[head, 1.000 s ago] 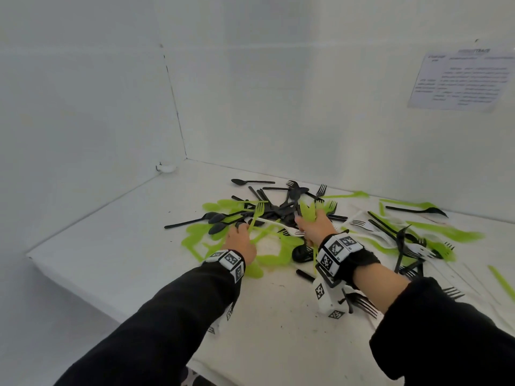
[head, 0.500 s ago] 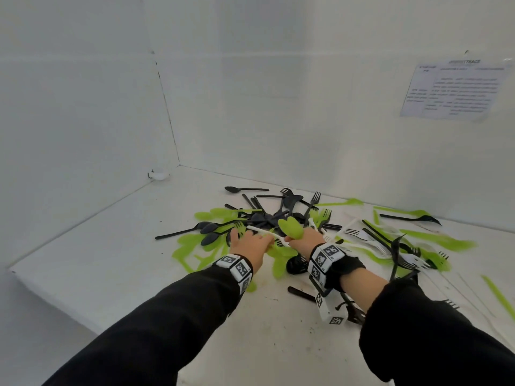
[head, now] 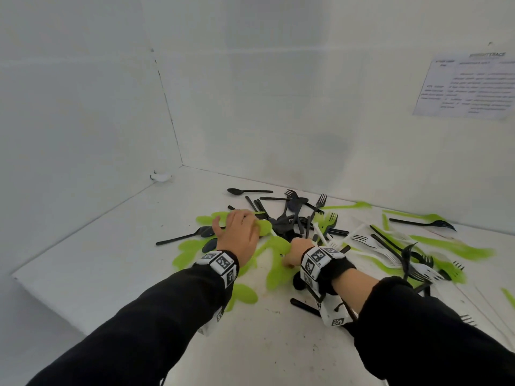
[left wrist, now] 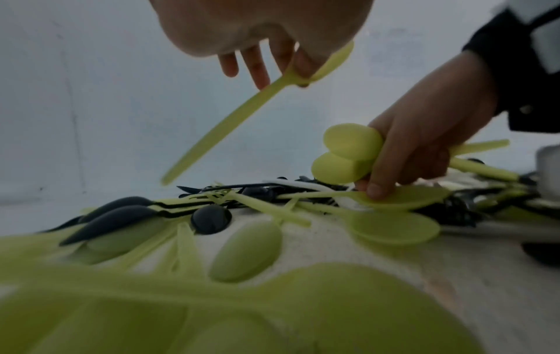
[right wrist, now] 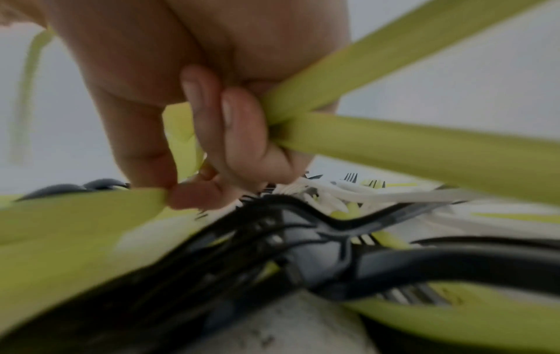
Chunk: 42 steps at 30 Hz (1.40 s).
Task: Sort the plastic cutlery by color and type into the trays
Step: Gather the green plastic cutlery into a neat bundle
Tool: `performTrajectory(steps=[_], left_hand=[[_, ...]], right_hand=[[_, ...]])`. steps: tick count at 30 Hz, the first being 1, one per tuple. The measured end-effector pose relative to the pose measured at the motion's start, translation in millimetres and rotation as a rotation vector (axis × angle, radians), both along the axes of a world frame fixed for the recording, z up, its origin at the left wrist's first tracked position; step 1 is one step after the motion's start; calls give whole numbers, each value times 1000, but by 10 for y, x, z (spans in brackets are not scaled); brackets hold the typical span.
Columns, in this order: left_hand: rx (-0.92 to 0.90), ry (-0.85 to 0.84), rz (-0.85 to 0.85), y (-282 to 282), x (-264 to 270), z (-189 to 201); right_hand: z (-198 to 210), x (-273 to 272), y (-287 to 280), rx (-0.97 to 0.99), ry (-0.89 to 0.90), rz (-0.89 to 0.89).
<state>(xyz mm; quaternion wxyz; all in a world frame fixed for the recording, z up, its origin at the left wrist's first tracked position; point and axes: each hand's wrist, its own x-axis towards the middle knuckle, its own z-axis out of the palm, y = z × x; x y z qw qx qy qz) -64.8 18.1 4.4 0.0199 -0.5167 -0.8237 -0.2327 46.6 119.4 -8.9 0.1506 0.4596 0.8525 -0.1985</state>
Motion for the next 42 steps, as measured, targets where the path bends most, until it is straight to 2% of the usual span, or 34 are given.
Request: performTrajectory(steps=[2, 6, 12, 16, 20, 23, 28, 30, 33, 37, 42], left_hand=[[71, -152, 44, 3, -14, 32], [53, -257, 2, -19, -40, -2], [83, -325, 30, -44, -99, -58], [118, -340, 109, -59, -304, -56], [166, -404, 147, -126, -481, -10], [129, -356, 68, -162, -553, 16], [-66, -524, -160, -233, -488, -39], [-172, -561, -222, -250, -420, -79], [-256, -713, -275, -299, -362, -140], [-105, -1029, -225, -404, -391, -178], [-2, -1222, -186, -432, -486, -192]], right_hand=[[-4, -19, -21, -9, -3, 26], [-86, -91, -137, -5, 26, 98], [-59, -147, -243, 68, -45, 135], [148, -1, -167, 105, -22, 95], [426, 258, -80, 190, 40, 153], [676, 368, -89, 232, 140, 292], [864, 78, -309, 369, -58, 531], [859, -105, -387, 402, -66, 571], [828, -315, -413, 343, 82, 500], [745, -430, -391, 127, 467, 304], [575, -594, -464, 148, 687, 111]])
